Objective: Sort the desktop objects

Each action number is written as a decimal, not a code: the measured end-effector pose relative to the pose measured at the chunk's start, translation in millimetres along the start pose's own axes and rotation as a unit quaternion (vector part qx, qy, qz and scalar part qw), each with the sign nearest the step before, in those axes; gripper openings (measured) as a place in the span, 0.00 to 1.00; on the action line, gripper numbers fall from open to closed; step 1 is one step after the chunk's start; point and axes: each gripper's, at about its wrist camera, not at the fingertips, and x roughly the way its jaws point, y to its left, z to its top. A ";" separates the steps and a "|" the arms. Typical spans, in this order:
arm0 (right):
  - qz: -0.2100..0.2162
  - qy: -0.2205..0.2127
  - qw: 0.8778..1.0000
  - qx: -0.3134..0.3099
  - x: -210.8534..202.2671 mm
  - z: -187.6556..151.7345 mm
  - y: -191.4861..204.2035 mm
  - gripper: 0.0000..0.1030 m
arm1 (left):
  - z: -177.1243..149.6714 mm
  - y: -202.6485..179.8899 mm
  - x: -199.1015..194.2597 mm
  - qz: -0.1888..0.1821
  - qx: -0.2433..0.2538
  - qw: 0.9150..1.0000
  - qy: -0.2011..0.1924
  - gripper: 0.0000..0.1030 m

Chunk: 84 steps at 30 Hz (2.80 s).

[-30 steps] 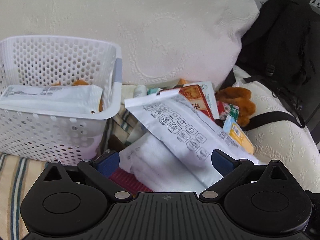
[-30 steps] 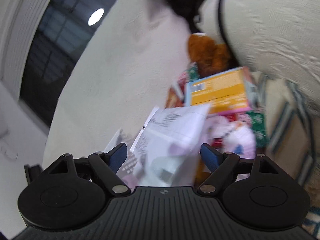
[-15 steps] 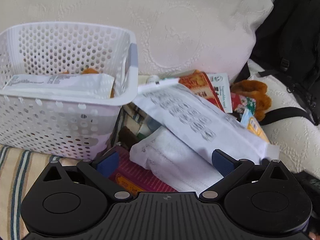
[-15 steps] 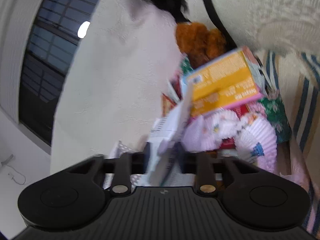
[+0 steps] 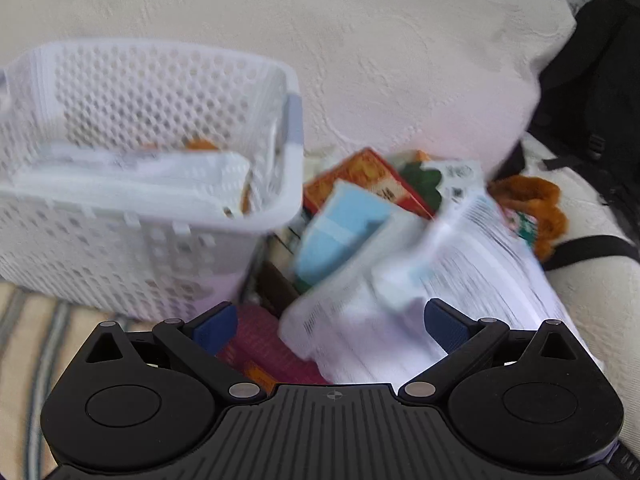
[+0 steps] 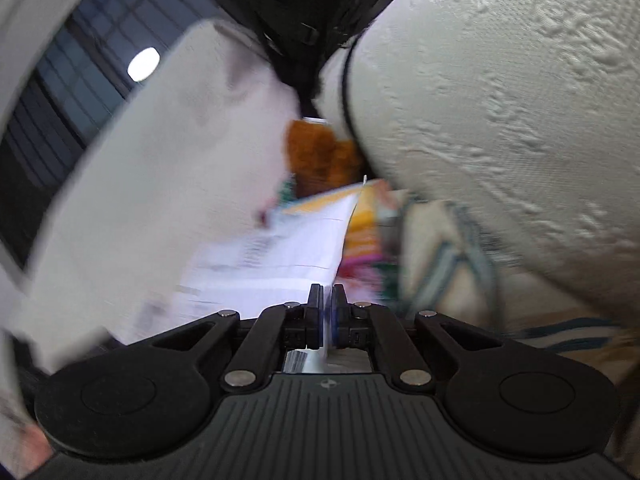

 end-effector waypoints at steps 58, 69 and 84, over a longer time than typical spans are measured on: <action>0.001 0.025 1.000 0.017 8.3 1.0 -12.3 0.08 | -5.9 -44.4 17.0 -0.165 0.062 0.984 0.035 0.90; 0.022 0.013 0.998 0.055 0.5 5.8 -19.4 0.17 | -12.8 -45.8 -22.8 -0.200 0.048 0.978 0.028 0.72; 0.055 0.032 0.998 0.022 -16.0 3.5 11.1 0.38 | -26.3 -35.4 -43.1 -0.129 0.079 0.988 0.013 0.58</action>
